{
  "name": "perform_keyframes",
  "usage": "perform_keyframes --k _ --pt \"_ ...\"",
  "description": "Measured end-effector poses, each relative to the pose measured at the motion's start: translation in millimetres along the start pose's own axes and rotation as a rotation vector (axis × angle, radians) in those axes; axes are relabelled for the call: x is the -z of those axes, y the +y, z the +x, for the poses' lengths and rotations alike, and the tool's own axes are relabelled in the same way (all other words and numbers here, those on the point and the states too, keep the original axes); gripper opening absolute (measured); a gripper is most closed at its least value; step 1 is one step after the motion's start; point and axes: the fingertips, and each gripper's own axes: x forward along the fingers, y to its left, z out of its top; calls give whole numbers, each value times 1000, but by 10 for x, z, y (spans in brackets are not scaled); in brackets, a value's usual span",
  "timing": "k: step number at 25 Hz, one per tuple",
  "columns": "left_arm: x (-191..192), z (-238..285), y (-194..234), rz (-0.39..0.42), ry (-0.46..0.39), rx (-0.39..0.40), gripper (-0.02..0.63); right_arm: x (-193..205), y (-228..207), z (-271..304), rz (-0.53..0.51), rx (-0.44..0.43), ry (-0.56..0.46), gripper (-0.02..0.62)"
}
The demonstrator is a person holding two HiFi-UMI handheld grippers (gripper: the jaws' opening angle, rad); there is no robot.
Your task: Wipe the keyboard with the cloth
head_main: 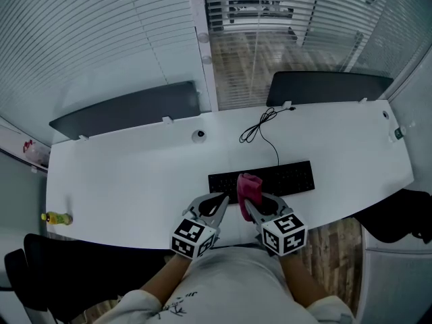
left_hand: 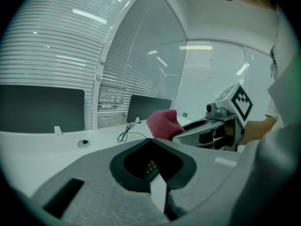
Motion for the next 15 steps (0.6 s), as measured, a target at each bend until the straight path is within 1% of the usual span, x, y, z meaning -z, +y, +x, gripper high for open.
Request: perform_keyframes --k 15 --pt "26 -43 20 -3 11 0 11 14 99 28 -8 -33 16 80"
